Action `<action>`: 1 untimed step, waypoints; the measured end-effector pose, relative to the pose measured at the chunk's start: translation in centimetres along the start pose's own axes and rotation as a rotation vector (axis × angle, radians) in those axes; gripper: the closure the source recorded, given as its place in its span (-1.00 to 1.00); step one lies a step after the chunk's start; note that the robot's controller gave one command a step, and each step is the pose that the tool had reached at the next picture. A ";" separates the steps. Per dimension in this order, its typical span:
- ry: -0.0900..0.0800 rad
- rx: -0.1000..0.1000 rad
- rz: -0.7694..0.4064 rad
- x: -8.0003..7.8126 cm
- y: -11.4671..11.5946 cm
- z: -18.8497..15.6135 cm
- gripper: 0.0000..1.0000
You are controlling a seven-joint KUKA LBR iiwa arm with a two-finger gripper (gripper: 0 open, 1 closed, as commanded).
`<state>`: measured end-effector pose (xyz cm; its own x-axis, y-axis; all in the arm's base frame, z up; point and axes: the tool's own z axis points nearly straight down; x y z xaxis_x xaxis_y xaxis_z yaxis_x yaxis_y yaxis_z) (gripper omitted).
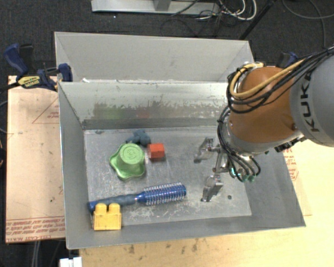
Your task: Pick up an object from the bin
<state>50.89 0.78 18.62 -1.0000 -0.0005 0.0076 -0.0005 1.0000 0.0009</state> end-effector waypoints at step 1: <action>-0.006 -0.003 0.122 -3.2 6.0 10.2 -1.00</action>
Offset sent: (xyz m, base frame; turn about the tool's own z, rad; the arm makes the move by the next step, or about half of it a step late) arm 0.0316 0.0573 -0.0998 0.1254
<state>54.00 6.83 8.41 -0.9926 0.1212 0.0019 0.1212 0.9926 0.0029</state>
